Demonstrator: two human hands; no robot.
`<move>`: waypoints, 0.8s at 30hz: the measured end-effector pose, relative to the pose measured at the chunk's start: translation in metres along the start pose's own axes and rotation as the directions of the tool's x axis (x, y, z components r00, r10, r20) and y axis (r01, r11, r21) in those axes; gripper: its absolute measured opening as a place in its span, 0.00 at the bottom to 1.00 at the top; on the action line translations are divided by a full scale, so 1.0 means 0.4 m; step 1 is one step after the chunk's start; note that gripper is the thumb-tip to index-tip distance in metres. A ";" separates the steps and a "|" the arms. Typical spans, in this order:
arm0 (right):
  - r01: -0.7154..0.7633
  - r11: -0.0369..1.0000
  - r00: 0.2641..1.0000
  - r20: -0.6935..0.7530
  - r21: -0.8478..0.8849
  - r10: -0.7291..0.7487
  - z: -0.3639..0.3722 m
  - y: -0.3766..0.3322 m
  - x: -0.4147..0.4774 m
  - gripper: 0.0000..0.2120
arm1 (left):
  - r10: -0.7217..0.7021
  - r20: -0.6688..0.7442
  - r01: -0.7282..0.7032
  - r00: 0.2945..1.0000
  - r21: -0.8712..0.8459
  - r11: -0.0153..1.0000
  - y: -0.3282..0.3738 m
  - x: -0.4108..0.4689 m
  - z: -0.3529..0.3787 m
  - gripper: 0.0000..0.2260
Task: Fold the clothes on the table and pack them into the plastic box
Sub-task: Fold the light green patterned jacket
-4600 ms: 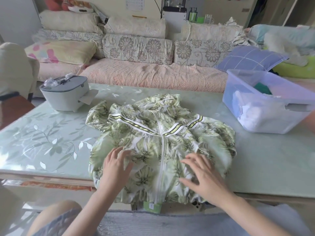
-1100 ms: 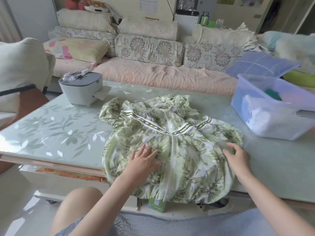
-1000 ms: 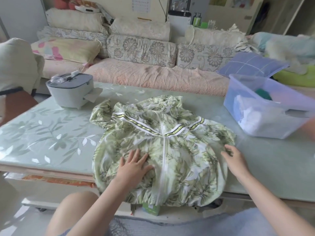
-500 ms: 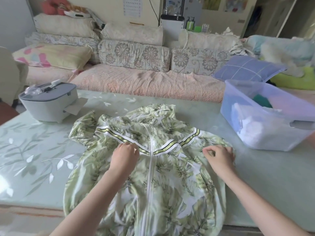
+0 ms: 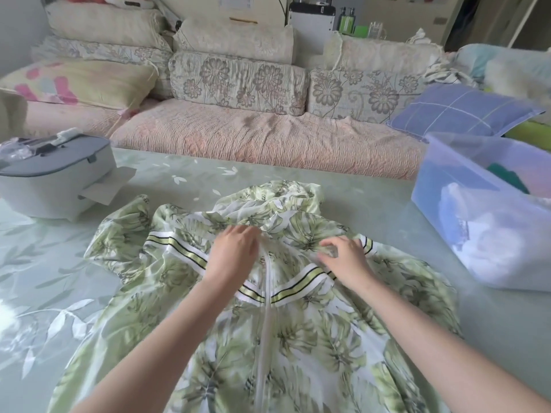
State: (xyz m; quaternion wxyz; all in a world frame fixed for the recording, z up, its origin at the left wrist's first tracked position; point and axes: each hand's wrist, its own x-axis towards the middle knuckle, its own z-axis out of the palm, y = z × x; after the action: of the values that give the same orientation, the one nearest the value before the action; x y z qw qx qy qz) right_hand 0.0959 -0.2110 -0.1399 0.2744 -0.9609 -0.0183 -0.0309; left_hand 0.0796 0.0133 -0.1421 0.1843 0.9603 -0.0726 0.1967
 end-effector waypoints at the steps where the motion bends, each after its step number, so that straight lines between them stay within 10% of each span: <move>1: 0.007 1.000 1.000 -0.017 0.010 -0.007 0.000 0.003 0.016 0.16 | -0.014 -0.067 0.015 0.998 0.014 1.000 -0.010 0.022 -0.008 0.12; 6: -0.045 0.995 0.991 -0.129 -0.091 0.033 -0.019 0.001 0.126 0.27 | -0.169 0.034 0.166 0.985 0.078 0.983 -0.071 0.156 -0.045 0.12; 13: -0.207 0.958 0.972 0.066 -0.201 0.224 -0.019 -0.029 0.233 0.32 | -0.547 0.361 0.393 0.755 0.419 0.819 -0.163 0.282 -0.027 0.19; 19: -0.294 0.955 0.938 0.200 0.032 0.282 0.011 -0.036 0.271 0.38 | -0.563 0.534 0.377 0.631 0.424 0.824 -0.175 0.306 -0.015 0.28; 24: -0.143 0.989 0.983 0.123 0.048 0.136 0.020 -0.051 0.270 0.15 | -0.468 0.459 0.480 0.755 0.100 0.872 -0.163 0.324 0.002 0.22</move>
State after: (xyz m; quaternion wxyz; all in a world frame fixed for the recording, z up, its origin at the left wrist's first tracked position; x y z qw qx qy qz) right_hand 0.2030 -0.1875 -0.1284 0.3013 -0.9519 0.0316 0.0463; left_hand 0.2120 0.0646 -0.1116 0.2164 0.9632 0.1280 -0.0951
